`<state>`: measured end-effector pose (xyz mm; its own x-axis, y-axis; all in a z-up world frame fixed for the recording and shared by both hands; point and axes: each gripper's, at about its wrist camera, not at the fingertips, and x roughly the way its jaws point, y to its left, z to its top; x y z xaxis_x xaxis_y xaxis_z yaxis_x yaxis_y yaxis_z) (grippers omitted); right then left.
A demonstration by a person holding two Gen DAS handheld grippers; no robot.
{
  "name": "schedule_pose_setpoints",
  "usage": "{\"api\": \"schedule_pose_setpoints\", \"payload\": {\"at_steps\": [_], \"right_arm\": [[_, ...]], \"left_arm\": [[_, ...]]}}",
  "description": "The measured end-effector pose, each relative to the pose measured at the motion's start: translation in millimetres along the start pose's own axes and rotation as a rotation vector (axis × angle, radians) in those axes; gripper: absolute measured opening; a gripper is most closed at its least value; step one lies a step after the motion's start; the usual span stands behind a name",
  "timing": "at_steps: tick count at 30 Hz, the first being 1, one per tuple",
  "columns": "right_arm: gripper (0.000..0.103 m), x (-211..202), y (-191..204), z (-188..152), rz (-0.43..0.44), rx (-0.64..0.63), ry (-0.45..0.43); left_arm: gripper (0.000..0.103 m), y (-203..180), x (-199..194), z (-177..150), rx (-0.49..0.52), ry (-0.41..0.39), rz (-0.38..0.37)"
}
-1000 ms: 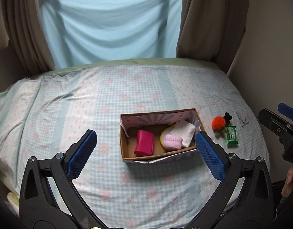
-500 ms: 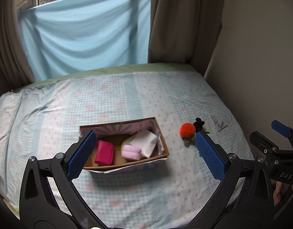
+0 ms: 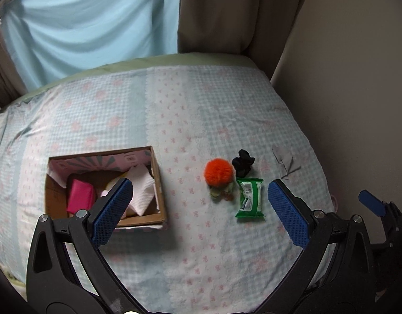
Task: Organize soft objects
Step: 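Move both tools back toward the pom-pom and wet-wipe pack, then grasp the orange pom-pom with the left tool while the right tool grasps the green wet-wipe pack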
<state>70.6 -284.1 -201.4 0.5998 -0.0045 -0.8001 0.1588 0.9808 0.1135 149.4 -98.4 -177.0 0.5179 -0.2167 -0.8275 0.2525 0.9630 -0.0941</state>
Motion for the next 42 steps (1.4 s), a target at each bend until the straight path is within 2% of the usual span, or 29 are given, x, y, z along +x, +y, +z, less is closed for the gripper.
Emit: {"api": "schedule_pose_setpoints", "payload": {"at_steps": [6, 9, 15, 21, 23, 26, 28, 29, 31, 34, 35, 39, 42], "right_arm": [[0.103, 62.3, -26.7, -11.2, 0.012, 0.024, 0.077], [0.103, 93.0, -34.8, -19.2, 0.017, 0.046, 0.105], [0.099, 156.9, -37.9, -32.7, 0.004, 0.081, 0.186], [0.098, 208.6, -32.4, -40.5, -0.009, 0.071, 0.217], [0.095, 224.6, -31.4, -44.7, -0.013, 0.066, 0.229], [0.082, 244.6, -31.7, -49.6, -0.004, 0.083, 0.263], [0.081, 253.8, -31.7, -53.4, -0.009, 0.087, 0.273], [0.078, 257.2, -31.3, -55.3, -0.010, 0.086, 0.276], [0.069, 262.1, -31.1, -58.6, -0.007, 0.082, 0.284], [0.056, 263.2, -28.7, -60.1, -0.009, 0.062, 0.276], [0.050, 262.8, -27.3, -60.0, -0.004, 0.051, 0.271], [0.037, 262.0, -21.4, -59.3, 0.005, 0.005, 0.259], [0.035, 262.6, -17.5, -58.7, 0.004, -0.014, 0.253]], "left_arm": [[0.103, -16.1, 77.7, 2.3, -0.054, 0.077, 0.002], [0.103, -22.4, 114.6, -1.5, -0.040, 0.104, 0.005], [0.103, -29.5, 195.1, -7.2, -0.016, 0.164, -0.005], [0.102, -26.7, 262.1, -11.1, -0.022, 0.195, -0.041], [0.102, -25.9, 280.0, -15.5, -0.028, 0.208, -0.058], [0.092, -26.3, 301.8, -24.0, -0.032, 0.222, -0.081], [0.077, -27.8, 314.7, -29.6, -0.027, 0.245, -0.084], [0.074, -28.4, 319.9, -32.3, -0.026, 0.258, -0.084], [0.058, -29.1, 328.1, -37.8, -0.030, 0.276, -0.088], [0.044, -31.6, 330.9, -43.5, -0.002, 0.270, -0.054], [0.042, -32.3, 330.5, -44.4, 0.006, 0.262, -0.053], [0.036, -31.0, 332.7, -44.3, 0.009, 0.254, -0.054], [0.035, -31.4, 332.4, -44.2, 0.015, 0.248, -0.052]]}}
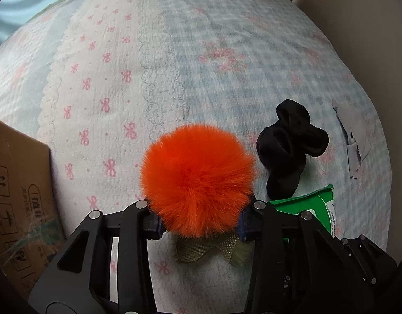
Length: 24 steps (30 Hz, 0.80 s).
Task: Organize soft objects
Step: 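Grasp the orange pom-pom with the left tool while the right tool grasps the green wet-wipe pack, then carry the pom-pom and wet-wipe pack over the cardboard box with both tools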
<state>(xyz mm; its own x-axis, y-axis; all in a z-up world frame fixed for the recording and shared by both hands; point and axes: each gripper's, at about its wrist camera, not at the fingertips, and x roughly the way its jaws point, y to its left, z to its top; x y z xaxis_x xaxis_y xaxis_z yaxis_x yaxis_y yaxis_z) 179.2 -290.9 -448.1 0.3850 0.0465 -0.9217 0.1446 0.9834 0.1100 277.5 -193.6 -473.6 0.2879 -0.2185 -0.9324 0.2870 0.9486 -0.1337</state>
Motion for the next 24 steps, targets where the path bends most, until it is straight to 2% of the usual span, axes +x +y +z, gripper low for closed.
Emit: {"api": "schedule_pose_setpoints", "payload": {"at_steps": [8, 14, 19, 24], "right_arm": [[0.031, -4.3, -4.8, 2.7, 0.020, 0.009, -0.011], [0.031, -26.2, -9.6, 3.1, 0.025, 0.013, -0.034], [0.031, -62.2, -7.4, 9.1, 0.025, 0.012, -0.084], [0.031, -117.9, -3.1, 18.6, 0.032, 0.005, -0.153]], "left_arm": [[0.034, -1.3, -9.2, -1.1, 0.008, -0.007, 0.010], [0.034, -8.3, -29.2, 1.9, 0.022, -0.024, 0.022], [0.034, -15.6, -68.5, 7.7, 0.039, -0.075, 0.030], [0.034, -22.0, -126.7, 11.7, 0.050, -0.136, 0.043]]}}
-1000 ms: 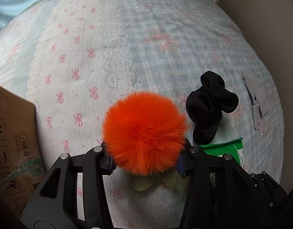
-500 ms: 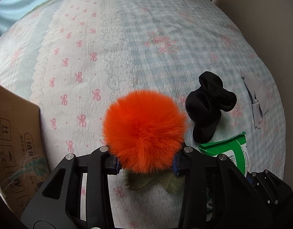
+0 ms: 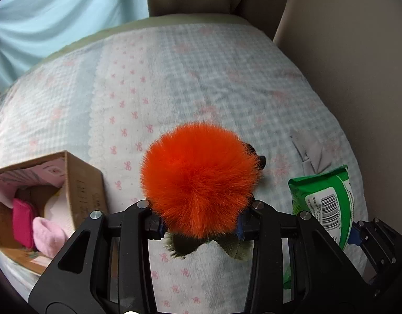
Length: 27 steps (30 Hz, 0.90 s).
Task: Organize soft objects
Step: 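Carry the pom-pom and wet-wipe pack over the cardboard box with both tools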
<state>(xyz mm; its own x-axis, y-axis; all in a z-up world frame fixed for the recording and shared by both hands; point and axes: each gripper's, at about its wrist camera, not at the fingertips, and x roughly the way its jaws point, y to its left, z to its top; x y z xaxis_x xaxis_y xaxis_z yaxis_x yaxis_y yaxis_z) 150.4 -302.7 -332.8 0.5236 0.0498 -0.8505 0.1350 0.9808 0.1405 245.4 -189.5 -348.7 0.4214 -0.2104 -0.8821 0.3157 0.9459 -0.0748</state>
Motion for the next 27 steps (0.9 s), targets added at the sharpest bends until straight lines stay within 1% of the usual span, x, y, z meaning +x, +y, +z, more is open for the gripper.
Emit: {"api": "schedule_pose_setpoints", "payload": {"at_steps": [4, 8, 11, 15, 19, 22, 27], "right_arm": [[0.031, -47.8, 9.8, 17.6, 0.014, -0.010, -0.050], [0.031, -99.8, 24.5, 28.8, 0.046, -0.041, -0.095], [0.031, -134.6, 41.8, 33.2, 0.070, -0.085, -0.129], [0.031, -171.5, 67.2, 38.4, 0.108, -0.145, -0.162], [0.031, -193.6, 94.7, 43.2, 0.136, -0.181, -0.163], [0.031, -203.4, 117.1, 43.5, 0.156, -0.211, -0.164], [0.031, -205.7, 151.8, 39.2, 0.152, -0.242, -0.167]], "left_arm": [[0.034, -1.3, -56.8, 3.0, 0.000, -0.056, 0.011], [0.034, 3.1, -115.2, 2.2, -0.021, -0.116, 0.028], [0.034, 14.4, -157.2, -0.4, -0.057, -0.161, 0.042], [0.034, 34.3, -208.3, -4.4, -0.089, -0.203, 0.079], [0.034, 59.5, -250.3, -11.5, -0.125, -0.230, 0.110], [0.034, 79.5, -272.0, -19.8, -0.133, -0.232, 0.134], [0.034, 132.3, -284.8, -36.6, -0.195, -0.200, 0.108]]}}
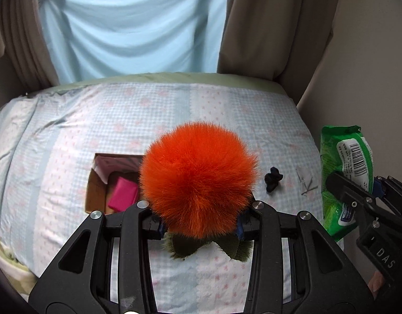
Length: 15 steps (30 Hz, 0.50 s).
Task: Organize soft objects
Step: 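Carry the pom-pom and wet-wipe pack over the cardboard box with both tools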
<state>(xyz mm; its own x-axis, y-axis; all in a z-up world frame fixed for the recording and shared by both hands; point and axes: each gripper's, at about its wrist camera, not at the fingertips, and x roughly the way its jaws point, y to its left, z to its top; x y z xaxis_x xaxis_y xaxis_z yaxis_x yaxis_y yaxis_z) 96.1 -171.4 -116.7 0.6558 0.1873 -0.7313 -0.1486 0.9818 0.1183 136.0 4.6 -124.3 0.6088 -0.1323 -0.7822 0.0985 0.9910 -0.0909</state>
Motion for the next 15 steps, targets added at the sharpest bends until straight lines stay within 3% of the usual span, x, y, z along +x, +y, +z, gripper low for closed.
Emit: {"api": "schedule_pose_setpoints", "payload": {"at_steps": [5, 15], "right_arm": [[0.031, 16.0, 35.5, 4.6, 0.014, 0.019, 0.019], [0.031, 91.2, 122.5, 16.0, 0.049, 0.054, 0.129]], "left_arm": [[0.034, 59.2, 3.5, -7.1, -0.012, 0.035, 0.005], [0.034, 168.8, 40.2, -7.2, -0.001, 0.116, 0.000]]}}
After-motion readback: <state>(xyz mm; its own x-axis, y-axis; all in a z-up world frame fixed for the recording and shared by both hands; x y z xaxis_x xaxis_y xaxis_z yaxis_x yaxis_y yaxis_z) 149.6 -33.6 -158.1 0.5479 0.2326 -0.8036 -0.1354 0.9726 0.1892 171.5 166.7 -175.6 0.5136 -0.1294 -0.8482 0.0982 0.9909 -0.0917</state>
